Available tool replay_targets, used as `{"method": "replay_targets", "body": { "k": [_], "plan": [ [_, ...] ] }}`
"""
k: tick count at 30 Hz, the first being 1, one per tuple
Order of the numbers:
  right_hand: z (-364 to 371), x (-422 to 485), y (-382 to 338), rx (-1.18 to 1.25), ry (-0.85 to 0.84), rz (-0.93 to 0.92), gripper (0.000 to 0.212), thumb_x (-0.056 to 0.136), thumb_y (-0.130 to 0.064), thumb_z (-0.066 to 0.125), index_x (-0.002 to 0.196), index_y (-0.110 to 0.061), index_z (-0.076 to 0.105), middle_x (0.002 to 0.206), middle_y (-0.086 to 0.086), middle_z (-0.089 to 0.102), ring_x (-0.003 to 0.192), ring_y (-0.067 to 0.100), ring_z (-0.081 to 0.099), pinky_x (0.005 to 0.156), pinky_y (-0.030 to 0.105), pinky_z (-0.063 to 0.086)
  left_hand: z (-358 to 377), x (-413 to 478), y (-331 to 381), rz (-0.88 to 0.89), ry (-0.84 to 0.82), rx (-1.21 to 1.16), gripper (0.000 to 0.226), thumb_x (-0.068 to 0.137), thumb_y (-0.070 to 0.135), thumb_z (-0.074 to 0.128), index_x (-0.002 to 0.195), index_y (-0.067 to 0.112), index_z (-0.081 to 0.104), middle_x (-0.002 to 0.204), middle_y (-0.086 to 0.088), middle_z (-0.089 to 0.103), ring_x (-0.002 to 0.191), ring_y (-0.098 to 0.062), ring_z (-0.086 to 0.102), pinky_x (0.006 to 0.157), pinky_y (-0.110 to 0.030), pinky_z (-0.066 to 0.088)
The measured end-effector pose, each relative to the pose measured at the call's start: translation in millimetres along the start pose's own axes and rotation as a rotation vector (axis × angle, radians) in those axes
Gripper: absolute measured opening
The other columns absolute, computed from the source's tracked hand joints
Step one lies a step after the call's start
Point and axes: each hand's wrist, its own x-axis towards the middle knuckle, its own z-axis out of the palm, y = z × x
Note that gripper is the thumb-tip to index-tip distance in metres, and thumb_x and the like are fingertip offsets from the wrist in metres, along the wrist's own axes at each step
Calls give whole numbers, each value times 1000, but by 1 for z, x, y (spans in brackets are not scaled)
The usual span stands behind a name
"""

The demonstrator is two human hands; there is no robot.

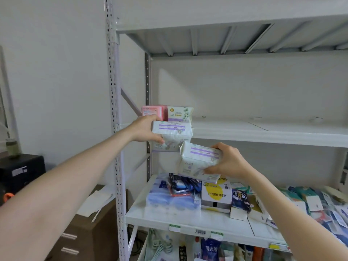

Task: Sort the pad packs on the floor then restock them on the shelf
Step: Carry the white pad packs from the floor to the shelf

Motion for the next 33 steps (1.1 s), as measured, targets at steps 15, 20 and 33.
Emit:
{"method": "replay_targets", "body": {
  "k": [15,20,33],
  "plan": [
    [-22,154,-7,-41,92,25,60,48,-35,93,98,-28,60,87,-14,66,75,-2,62,57,13,45,-29,174,-65,93,-39,-19,66,62,39,88,120,28,59,106,12,60,97,-10,56,79,-24,47],
    [-30,200,1,-38,68,31,60,49,-35,93,99,-28,62,89,-12,68,78,2,64,61,17,46,-31,224,-80,83,-88,1,74,61,44,87,126,27,56,119,4,59,109,-16,57,94,-37,48],
    [-35,275,27,-4,-12,82,56,50,-28,94,97,-24,65,92,-5,73,83,14,70,78,34,57,-5,310,-104,48,-270,-21,60,64,38,88,116,26,61,100,5,70,86,-7,69,64,-18,46]
  ]
}}
